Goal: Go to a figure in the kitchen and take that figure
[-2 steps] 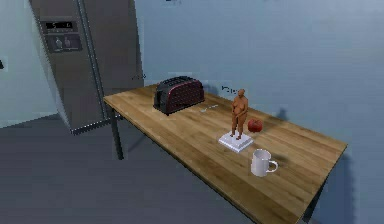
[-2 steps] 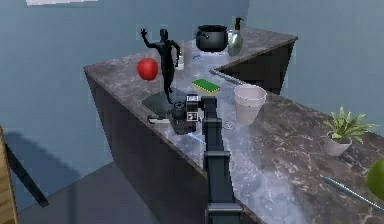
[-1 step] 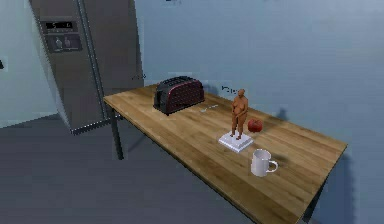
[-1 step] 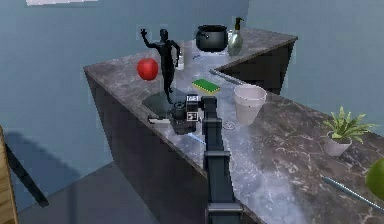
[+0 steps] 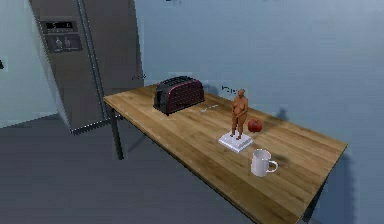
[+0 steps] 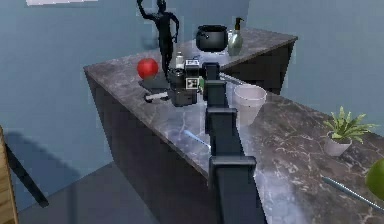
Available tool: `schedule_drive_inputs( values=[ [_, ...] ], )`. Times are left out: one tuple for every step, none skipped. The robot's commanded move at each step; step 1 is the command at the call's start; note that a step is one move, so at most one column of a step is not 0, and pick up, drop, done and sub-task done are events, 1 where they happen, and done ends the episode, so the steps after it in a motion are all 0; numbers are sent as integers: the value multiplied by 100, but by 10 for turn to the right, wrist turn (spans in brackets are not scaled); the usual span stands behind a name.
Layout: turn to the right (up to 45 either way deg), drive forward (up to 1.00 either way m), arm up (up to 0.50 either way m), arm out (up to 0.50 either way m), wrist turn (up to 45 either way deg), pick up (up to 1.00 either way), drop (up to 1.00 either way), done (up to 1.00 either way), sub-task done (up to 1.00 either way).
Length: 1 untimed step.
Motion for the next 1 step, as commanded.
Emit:
schedule_drive_inputs(
  values=[
    [0, 0, 0, 0, 0, 0, 0, 100, 0]
  ],
)
